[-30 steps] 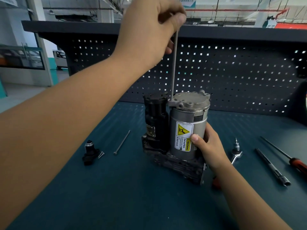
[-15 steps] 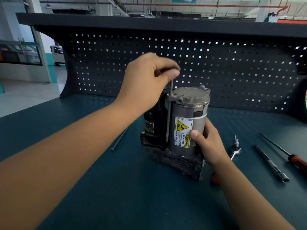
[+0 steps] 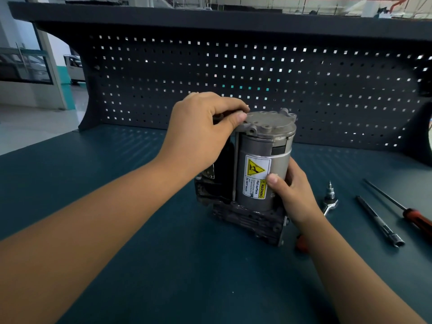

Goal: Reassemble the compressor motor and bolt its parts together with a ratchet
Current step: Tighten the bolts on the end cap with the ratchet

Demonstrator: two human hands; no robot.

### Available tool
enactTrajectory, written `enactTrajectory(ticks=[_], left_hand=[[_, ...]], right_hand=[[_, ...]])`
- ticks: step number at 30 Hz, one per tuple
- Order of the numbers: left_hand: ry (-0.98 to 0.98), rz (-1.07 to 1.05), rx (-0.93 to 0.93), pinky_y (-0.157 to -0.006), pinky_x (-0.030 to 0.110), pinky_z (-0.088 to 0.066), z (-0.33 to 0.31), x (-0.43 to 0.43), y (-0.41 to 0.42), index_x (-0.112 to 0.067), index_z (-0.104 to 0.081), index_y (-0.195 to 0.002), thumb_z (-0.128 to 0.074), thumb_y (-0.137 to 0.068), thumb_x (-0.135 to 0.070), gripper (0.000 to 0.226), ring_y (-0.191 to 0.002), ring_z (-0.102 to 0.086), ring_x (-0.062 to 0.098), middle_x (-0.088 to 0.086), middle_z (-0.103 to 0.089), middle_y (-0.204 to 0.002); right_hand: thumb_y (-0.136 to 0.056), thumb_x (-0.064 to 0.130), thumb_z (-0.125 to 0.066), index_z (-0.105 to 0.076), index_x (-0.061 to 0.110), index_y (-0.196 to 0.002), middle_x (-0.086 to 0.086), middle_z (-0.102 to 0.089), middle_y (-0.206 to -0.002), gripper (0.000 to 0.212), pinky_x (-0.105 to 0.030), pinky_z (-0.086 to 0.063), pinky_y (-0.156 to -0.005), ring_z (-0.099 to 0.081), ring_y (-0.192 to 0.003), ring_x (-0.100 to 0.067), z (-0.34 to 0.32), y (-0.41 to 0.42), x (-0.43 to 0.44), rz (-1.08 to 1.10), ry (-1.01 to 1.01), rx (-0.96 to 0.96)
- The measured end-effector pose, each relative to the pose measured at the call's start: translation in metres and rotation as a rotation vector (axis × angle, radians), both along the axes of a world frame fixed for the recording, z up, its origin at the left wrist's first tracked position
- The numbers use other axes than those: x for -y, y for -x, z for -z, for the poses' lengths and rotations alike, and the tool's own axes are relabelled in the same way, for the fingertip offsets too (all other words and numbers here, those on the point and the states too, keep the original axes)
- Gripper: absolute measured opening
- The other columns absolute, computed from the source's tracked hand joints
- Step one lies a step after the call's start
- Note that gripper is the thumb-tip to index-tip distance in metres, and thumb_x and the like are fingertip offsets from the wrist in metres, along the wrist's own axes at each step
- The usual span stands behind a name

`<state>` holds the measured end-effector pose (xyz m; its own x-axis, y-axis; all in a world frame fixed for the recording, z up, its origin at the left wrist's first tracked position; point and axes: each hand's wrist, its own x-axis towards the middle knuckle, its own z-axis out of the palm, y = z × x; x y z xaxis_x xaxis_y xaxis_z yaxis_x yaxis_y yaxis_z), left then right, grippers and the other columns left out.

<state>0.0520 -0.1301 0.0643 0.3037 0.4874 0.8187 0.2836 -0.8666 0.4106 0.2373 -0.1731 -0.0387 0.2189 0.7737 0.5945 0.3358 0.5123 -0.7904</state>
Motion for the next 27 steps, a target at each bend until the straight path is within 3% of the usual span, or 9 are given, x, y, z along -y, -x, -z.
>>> enactTrajectory(ticks=[8,11,13,15,18,21,27], left_hand=[[0.021,-0.037,-0.003,-0.091,0.024,-0.04,0.002,0.005,-0.001,-0.027,-0.072,-0.105,-0.059,-0.091,-0.023,0.019,-0.1,-0.052,0.011,-0.012,-0.059,-0.091],[-0.002,-0.075,-0.04,-0.096,0.034,-0.038,0.005,0.006,0.0,-0.03,-0.064,-0.119,-0.054,-0.094,-0.028,0.026,-0.105,-0.046,0.01,-0.014,-0.055,-0.098],[-0.081,-0.097,0.013,-0.093,0.028,-0.038,0.013,0.009,0.005,-0.025,-0.057,-0.128,-0.055,-0.093,-0.029,0.036,-0.101,-0.046,0.01,-0.01,-0.054,-0.102],[-0.105,-0.099,0.153,-0.079,0.011,-0.037,0.031,0.014,0.011,-0.018,-0.062,-0.113,-0.059,-0.089,-0.025,0.026,-0.086,-0.051,0.006,-0.007,-0.057,-0.094],[0.052,-0.109,0.193,-0.063,0.005,-0.036,0.065,0.02,0.01,-0.016,-0.068,-0.087,-0.068,-0.083,-0.021,0.007,-0.069,-0.054,0.004,-0.01,-0.06,-0.076],[0.228,-0.089,0.131,-0.06,0.004,-0.036,0.083,0.016,-0.002,-0.018,-0.075,-0.094,-0.073,-0.08,-0.021,0.014,-0.064,-0.053,0.0,-0.016,-0.06,-0.073],[0.303,-0.106,0.187,-0.057,0.004,-0.038,0.083,0.008,-0.015,-0.02,-0.077,-0.086,-0.073,-0.079,-0.024,0.009,-0.06,-0.058,-0.005,-0.027,-0.062,-0.068]], right_hand=[[-0.067,0.048,-0.061,-0.056,0.027,-0.111,0.018,-0.07,-0.103,0.049,-0.013,-0.049,-0.073,-0.065,-0.093,0.001,-0.001,0.001,0.001,-0.007,-0.004,-0.006],[-0.067,0.048,-0.061,-0.056,0.027,-0.111,0.02,-0.07,-0.102,0.048,-0.012,-0.048,-0.073,-0.065,-0.093,0.001,-0.001,0.001,0.001,-0.004,-0.007,-0.002],[-0.067,0.048,-0.061,-0.056,0.027,-0.111,0.018,-0.07,-0.103,0.049,-0.013,-0.049,-0.074,-0.065,-0.094,0.0,-0.001,0.001,0.0,-0.007,-0.005,-0.005],[-0.067,0.048,-0.062,-0.056,0.026,-0.111,0.017,-0.07,-0.102,0.049,-0.014,-0.049,-0.074,-0.065,-0.094,-0.001,0.0,0.001,-0.001,-0.012,-0.006,-0.008],[-0.068,0.047,-0.062,-0.056,0.027,-0.111,0.018,-0.07,-0.103,0.048,-0.013,-0.049,-0.074,-0.065,-0.094,0.0,0.0,0.001,0.0,-0.009,-0.011,-0.011],[-0.069,0.046,-0.062,-0.056,0.026,-0.112,0.017,-0.07,-0.104,0.048,-0.013,-0.048,-0.074,-0.065,-0.095,0.0,-0.001,0.001,0.0,-0.012,-0.012,-0.008],[-0.069,0.048,-0.063,-0.056,0.024,-0.113,0.016,-0.07,-0.104,0.051,-0.014,-0.049,-0.075,-0.065,-0.096,-0.001,0.0,0.0,-0.001,-0.012,-0.015,-0.007]])
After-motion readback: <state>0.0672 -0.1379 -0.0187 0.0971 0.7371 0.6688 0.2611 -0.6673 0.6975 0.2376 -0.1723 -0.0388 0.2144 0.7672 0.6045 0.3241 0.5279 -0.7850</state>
